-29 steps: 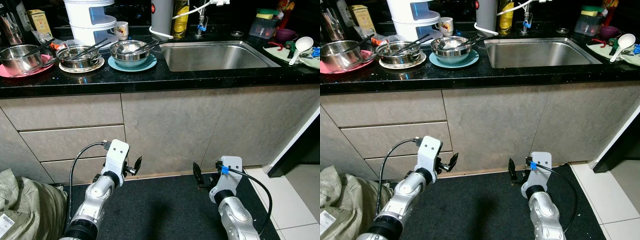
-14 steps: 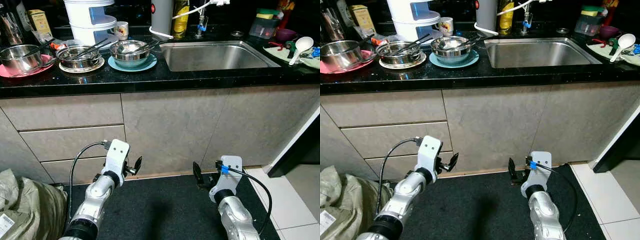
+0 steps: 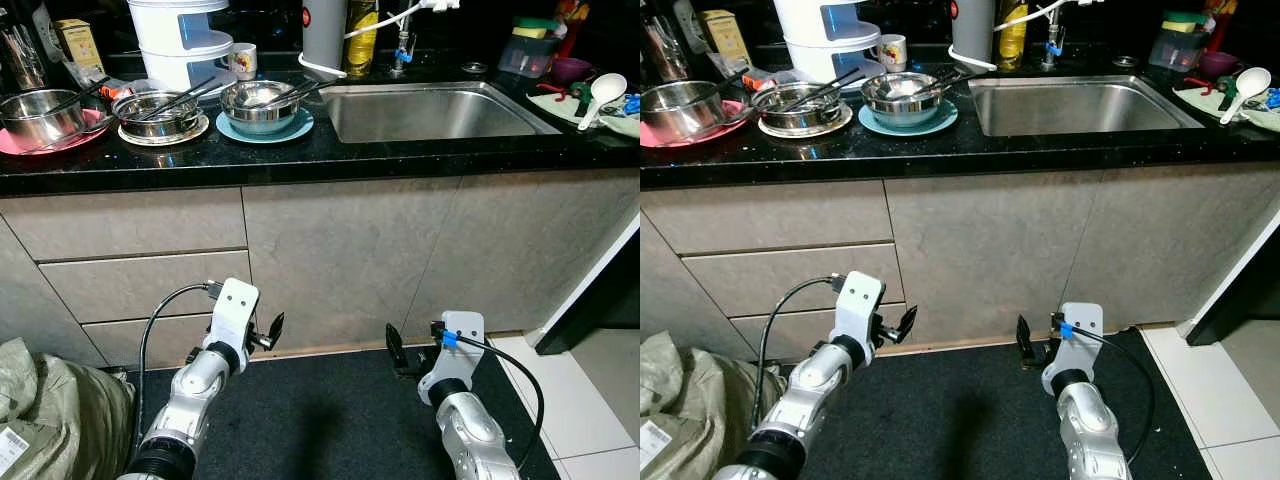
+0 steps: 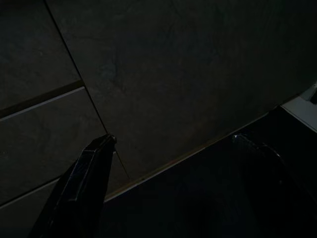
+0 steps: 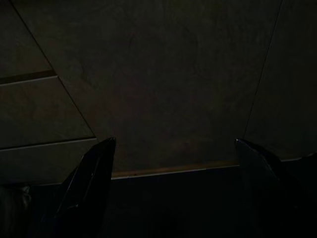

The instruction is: Kitchen organization

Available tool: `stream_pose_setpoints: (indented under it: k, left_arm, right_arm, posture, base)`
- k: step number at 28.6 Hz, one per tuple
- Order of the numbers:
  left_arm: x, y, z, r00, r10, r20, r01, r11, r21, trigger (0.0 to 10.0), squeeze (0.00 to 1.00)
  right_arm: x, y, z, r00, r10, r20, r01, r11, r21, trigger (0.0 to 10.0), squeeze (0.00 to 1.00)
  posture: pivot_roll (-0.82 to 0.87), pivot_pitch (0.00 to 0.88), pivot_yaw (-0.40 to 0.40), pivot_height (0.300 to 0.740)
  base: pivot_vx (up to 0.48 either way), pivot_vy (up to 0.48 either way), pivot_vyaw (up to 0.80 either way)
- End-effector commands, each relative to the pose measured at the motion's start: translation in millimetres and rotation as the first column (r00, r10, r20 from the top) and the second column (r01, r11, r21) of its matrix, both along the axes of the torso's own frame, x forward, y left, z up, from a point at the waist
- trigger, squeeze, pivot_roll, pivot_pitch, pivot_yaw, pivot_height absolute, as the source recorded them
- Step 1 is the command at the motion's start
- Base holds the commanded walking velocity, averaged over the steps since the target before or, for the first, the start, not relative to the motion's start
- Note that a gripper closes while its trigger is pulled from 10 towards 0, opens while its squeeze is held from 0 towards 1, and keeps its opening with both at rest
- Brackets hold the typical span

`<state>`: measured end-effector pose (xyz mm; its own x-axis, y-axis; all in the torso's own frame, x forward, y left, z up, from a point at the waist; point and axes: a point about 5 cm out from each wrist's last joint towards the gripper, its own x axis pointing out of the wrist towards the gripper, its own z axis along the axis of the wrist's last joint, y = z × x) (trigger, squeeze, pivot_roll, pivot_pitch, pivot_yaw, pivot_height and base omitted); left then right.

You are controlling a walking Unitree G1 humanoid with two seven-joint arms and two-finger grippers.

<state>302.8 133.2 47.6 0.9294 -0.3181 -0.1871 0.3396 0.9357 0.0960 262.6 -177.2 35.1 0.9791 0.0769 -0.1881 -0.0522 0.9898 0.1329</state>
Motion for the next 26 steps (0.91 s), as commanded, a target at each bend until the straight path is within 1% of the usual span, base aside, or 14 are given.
stream_pose_setpoints:
  k: [1,7,13,15,17,18,20,24,25,26]
  left_arm:
    - [0.2,0.1,-1.3,1.000,-0.002,-0.009,0.002,1.000,0.007,10.0,0.00]
    - [0.1,1.9,0.0,1.000,0.001,0.003,-0.001,1.000,0.004,10.0,0.00]
    - [-1.5,7.1,3.9,0.999,0.031,0.029,-0.031,0.999,-0.015,10.0,0.00]
    - [-0.7,13.5,4.5,0.997,0.073,0.026,-0.073,0.997,-0.023,10.0,0.00]
    - [0.5,18.2,6.6,0.994,0.098,0.036,-0.097,0.995,-0.028,10.0,0.00]
    - [0.5,18.2,6.6,0.994,0.098,0.036,-0.097,0.995,-0.028,10.0,0.00]
    - [1.0,19.6,8.9,0.994,0.101,0.051,-0.099,0.995,-0.028,10.0,0.00]
    - [1.0,19.9,9.8,0.993,0.099,0.057,-0.098,0.995,-0.028,10.0,0.00]
    - [1.2,20.2,13.2,0.993,0.094,0.074,-0.092,0.995,-0.026,10.0,0.00]
    - [1.2,20.2,13.2,0.993,0.094,0.074,-0.092,0.995,-0.026,10.0,0.00]
  right_arm:
    - [0.4,0.1,-2.3,1.000,0.000,-0.017,0.001,1.000,0.005,10.0,0.00]
    - [0.5,0.4,-1.6,1.000,-0.007,-0.010,0.007,1.000,0.006,10.0,0.00]
    - [-1.1,-0.3,1.5,1.000,0.006,0.007,-0.006,1.000,-0.009,10.0,0.00]
    - [0.6,-1.1,9.3,0.999,0.013,0.050,-0.012,1.000,-0.010,10.0,0.00]
    - [3.5,-1.0,18.6,0.995,0.019,0.094,-0.020,1.000,0.013,10.0,0.00]
    - [3.5,-1.0,18.6,0.995,0.019,0.094,-0.020,1.000,0.013,10.0,0.00]
    - [5.9,-1.3,26.2,0.992,0.018,0.126,-0.023,0.999,0.034,10.0,0.00]
    - [6.7,-1.7,29.3,0.990,0.017,0.140,-0.023,0.999,0.039,10.0,0.00]
    - [8.6,-2.1,35.6,0.986,0.009,0.167,-0.023,0.996,0.083,10.0,0.00]
    - [8.6,-2.1,35.6,0.986,0.009,0.167,-0.023,0.996,0.083,10.0,0.00]
  posture:
    - [0.00,0.000,-0.037,0.740]
    - [0.01,0.000,-0.033,0.740]
    - [0.02,0.000,-0.043,0.740]
    - [0.03,0.000,-0.045,0.740]
    - [0.02,0.000,-0.045,0.740]
    - [0.02,0.000,-0.045,0.740]
    - [0.03,0.000,-0.047,0.740]
    - [0.03,0.000,-0.048,0.740]
    - [0.04,0.000,-0.057,0.740]
    - [0.04,0.000,-0.057,0.740]
  base:
    - [0.000,0.000,0.00]
    - [0.000,0.000,0.00]
    - [0.000,0.000,0.00]
    - [0.000,0.000,0.00]
    - [0.000,0.000,0.00]
    - [0.000,0.000,0.00]
    - [0.000,0.000,0.00]
    - [0.000,0.000,0.00]
    - [0.000,0.000,0.00]
    - [0.000,0.000,0.00]
